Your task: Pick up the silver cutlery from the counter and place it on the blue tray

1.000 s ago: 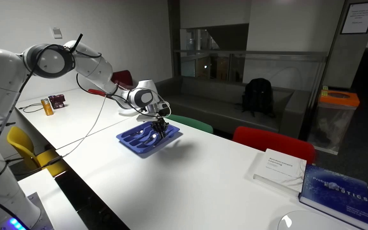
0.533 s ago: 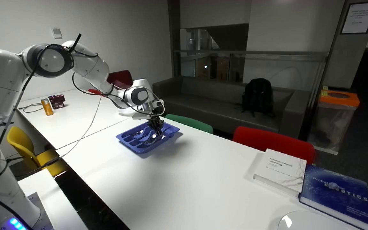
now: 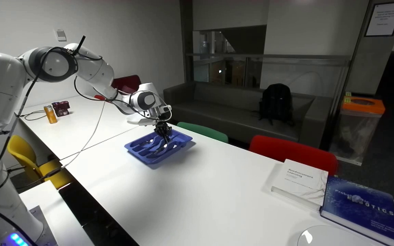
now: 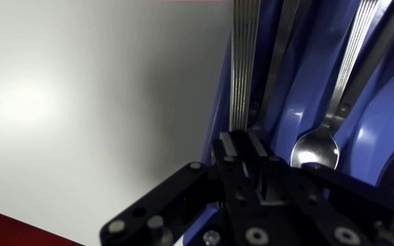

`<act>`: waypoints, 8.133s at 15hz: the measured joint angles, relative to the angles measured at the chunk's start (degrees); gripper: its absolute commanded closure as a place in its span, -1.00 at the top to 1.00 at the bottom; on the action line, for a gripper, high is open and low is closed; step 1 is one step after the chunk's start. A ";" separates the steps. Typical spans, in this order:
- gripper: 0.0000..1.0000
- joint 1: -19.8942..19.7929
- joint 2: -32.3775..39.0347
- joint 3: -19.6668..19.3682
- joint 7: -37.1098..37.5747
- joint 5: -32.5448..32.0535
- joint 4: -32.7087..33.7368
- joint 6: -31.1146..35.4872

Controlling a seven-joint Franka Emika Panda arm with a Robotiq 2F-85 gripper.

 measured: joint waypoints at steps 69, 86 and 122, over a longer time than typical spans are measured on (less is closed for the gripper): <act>-0.74 -0.17 0.64 1.86 -4.10 0.06 0.79 -3.39; -0.94 2.58 3.06 2.49 1.75 0.06 1.01 -3.40; -0.94 10.31 2.83 2.67 18.26 1.82 3.84 -6.38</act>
